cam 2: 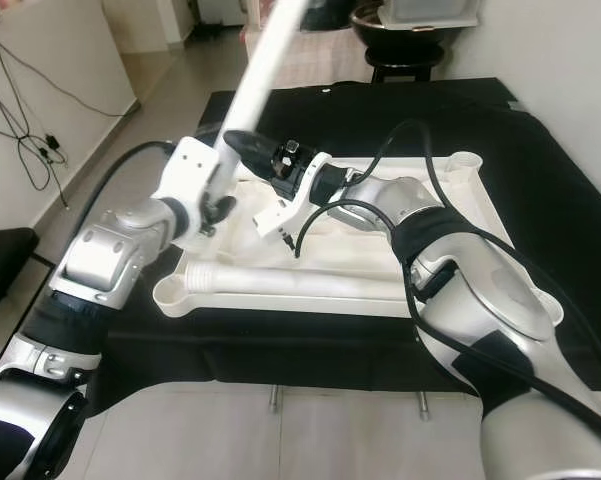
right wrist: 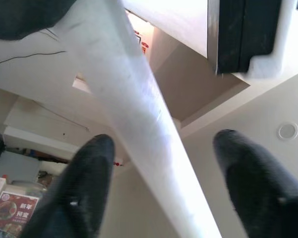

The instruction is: Building children table

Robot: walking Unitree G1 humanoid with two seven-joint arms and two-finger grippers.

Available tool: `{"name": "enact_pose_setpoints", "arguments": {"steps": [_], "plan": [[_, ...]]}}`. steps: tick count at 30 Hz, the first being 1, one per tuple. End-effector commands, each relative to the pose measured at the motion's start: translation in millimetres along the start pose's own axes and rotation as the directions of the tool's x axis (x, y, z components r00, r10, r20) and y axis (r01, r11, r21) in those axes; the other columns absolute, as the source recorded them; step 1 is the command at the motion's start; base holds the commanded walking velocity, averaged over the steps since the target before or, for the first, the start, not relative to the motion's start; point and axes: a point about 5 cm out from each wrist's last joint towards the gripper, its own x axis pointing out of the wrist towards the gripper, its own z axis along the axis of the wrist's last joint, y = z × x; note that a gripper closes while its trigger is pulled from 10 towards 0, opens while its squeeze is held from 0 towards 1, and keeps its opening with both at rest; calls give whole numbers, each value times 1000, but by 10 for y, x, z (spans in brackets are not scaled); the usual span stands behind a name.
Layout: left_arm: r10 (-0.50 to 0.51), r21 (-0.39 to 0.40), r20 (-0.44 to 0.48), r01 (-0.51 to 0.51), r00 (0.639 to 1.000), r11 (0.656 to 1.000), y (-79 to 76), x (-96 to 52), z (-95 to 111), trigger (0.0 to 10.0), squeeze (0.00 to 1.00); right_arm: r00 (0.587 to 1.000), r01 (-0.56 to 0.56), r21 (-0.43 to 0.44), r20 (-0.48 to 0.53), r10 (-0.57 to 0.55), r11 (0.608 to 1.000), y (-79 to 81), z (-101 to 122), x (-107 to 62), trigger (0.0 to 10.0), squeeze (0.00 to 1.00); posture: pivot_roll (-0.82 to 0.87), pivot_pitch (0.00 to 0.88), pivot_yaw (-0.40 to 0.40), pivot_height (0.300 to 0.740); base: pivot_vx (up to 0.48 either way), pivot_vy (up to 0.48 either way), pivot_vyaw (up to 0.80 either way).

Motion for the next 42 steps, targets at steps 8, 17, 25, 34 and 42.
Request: {"name": "enact_pose_setpoints", "arguments": {"steps": [8, 17, 25, 34, 42], "plan": [[127, 35, 256, -141, 958, 989, 476, -190, 324, 0, 0, 940, 74, 268, -341, 23, 961, 9, -413, -327, 10000, 1000, -52, 56, 94, 740, 0, 0, 0], [-109, 51, 501, 96, 859, 994, 506, -420, 478, 0, 0, 782, 567, 824, -531, 327, -17, 80, -763, -481, 10000, 0, -51, 60, 95, 740, 0, 0, 0], [-473, 118, 562, 501, 679, 858, 274, -676, 465, 0, 0, 959, 57, 882, -179, -221, -468, -627, -620, -327, 10000, 0, -51, 60, 98, 740, 0, 0, 0], [-556, 90, 561, 622, 613, 778, 368, -737, 371, 0, 0, 900, -342, 866, 189, -393, -366, -834, -480, -534, 10000, 0, -51, 59, 97, 740, 0, 0, 0], [-578, 77, 547, 651, 606, 755, 444, -804, 277, 0, 0, 868, -471, 754, 304, -393, -458, -953, -267, -580, 10000, 0, -49, 65, 97, 740, 0, 0, 0]]}}
